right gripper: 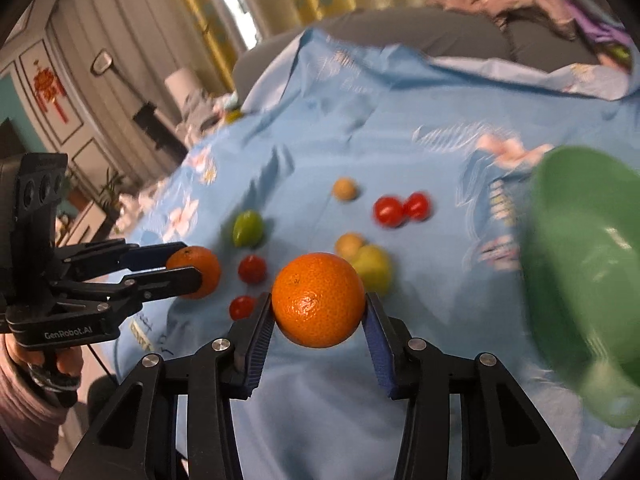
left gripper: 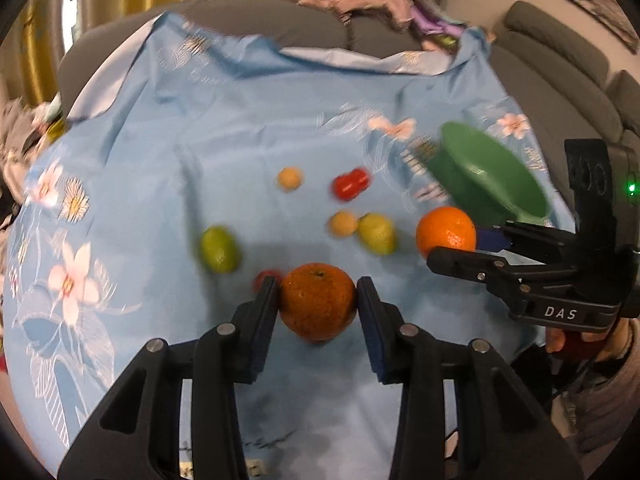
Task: Organize fruits
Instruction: 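Grasp the large orange with the left gripper while the right gripper holds the bowl, then lower the orange into the green bowl and open the left gripper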
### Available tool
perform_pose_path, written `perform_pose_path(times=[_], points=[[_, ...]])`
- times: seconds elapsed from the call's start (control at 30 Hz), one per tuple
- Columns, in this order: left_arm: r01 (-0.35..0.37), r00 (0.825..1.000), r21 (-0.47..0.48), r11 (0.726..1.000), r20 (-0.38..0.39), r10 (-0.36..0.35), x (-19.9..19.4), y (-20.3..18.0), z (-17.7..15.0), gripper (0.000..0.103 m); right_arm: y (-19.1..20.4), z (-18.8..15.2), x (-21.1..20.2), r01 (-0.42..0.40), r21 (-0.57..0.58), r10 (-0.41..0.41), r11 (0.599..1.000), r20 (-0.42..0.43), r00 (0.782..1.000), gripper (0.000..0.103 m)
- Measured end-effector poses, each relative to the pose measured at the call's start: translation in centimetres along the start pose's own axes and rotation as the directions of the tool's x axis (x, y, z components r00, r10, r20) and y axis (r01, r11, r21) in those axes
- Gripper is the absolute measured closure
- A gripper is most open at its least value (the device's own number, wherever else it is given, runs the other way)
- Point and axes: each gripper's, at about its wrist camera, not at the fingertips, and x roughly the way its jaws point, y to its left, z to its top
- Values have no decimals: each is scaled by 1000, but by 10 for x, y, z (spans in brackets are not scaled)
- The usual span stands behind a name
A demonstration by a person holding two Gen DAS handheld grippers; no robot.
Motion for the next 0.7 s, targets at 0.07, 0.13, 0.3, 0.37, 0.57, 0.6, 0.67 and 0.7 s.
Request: perform_pose_path(times=[0.07, 0.13, 0.3, 0.37, 0.57, 0.6, 0.67, 0.7], points=[[26, 999, 31, 999, 24, -27, -2, -17, 11, 64, -7, 1, -17, 26, 17, -27, 1000, 41, 999, 57], [61, 997, 62, 996, 40, -63, -1, -35, 24, 64, -18, 2, -35, 62, 38, -65, 997, 80, 995, 57], [130, 988, 125, 984, 65, -139, 10, -72, 55, 64, -50, -2, -69, 169, 113, -184, 979, 144, 972, 57], [165, 983, 146, 975, 61, -176, 19, -88, 69, 64, -62, -5, -77, 197, 141, -217, 970, 152, 964, 57], [259, 964, 184, 948, 10, -265, 54, -137, 95, 63, -93, -16, -91, 253, 224, -290, 941, 149, 945, 57], [265, 963, 192, 945, 3, -270, 58, -142, 96, 63, -97, -18, -94, 260, 233, -299, 937, 149, 943, 57], [273, 961, 218, 937, -15, -276, 72, -158, 100, 63, -105, -21, -98, 268, 246, -310, 931, 148, 939, 57], [270, 962, 224, 936, -22, -272, 75, -162, 101, 63, -109, -22, -98, 274, 254, -316, 928, 143, 938, 57]])
